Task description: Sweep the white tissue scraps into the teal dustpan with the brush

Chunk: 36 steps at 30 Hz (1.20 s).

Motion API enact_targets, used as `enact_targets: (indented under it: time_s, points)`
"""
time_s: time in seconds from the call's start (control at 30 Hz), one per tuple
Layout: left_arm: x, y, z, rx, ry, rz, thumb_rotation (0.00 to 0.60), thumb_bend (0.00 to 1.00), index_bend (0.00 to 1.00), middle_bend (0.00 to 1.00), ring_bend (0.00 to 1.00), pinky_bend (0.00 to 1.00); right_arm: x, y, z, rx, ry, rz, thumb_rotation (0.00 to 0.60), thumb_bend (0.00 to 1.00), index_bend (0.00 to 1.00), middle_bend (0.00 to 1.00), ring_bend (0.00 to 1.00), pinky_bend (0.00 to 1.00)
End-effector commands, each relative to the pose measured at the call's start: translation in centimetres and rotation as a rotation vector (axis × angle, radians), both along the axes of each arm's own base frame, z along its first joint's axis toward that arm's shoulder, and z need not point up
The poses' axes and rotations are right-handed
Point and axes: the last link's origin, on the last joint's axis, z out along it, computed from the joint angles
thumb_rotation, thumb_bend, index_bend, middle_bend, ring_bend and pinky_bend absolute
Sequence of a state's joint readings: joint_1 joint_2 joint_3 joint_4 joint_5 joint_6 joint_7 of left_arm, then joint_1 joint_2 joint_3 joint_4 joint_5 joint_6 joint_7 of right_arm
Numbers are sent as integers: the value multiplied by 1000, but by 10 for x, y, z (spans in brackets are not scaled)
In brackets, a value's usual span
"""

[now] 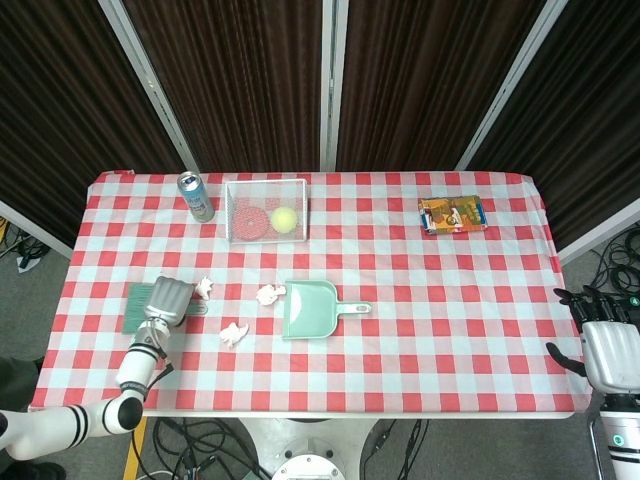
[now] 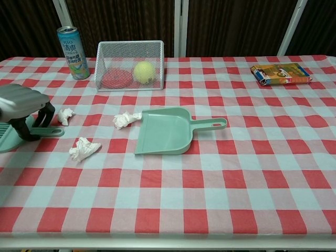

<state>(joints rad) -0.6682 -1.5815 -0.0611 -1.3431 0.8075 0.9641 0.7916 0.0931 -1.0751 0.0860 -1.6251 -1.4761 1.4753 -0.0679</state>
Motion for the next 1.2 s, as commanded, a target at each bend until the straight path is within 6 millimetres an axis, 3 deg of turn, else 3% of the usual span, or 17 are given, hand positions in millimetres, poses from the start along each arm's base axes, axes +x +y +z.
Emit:
enact_targets:
  time_s: [0.03, 0.33, 0.53, 0.67, 0.9, 1.2]
  points:
    - [-1, 1, 4, 16, -24, -12, 600, 325, 565, 583, 777, 877, 1, 0, 0, 4, 2, 3, 600, 77, 196, 311, 121, 175]
    - [2, -1, 46, 63, -165, -114, 600, 389, 576, 592, 773, 877, 29, -19, -25, 131, 27, 82, 600, 153, 201, 335, 152, 223]
    - [6, -9, 71, 66, -322, -165, 600, 410, 576, 591, 765, 877, 70, -50, -63, 284, 67, 156, 600, 134, 209, 340, 152, 252]
    - [8, -10, 83, 62, -366, -207, 600, 414, 576, 590, 760, 877, 101, -75, -100, 361, 71, 195, 600, 94, 228, 353, 152, 253]
    - [7, -12, 87, 28, -390, -232, 600, 414, 575, 584, 750, 877, 140, -103, -161, 433, 75, 229, 600, 83, 307, 399, 152, 254]
    - [0, -11, 83, 7, -381, -218, 600, 414, 575, 583, 742, 877, 162, -121, -221, 472, 111, 201, 600, 133, 331, 408, 152, 253]
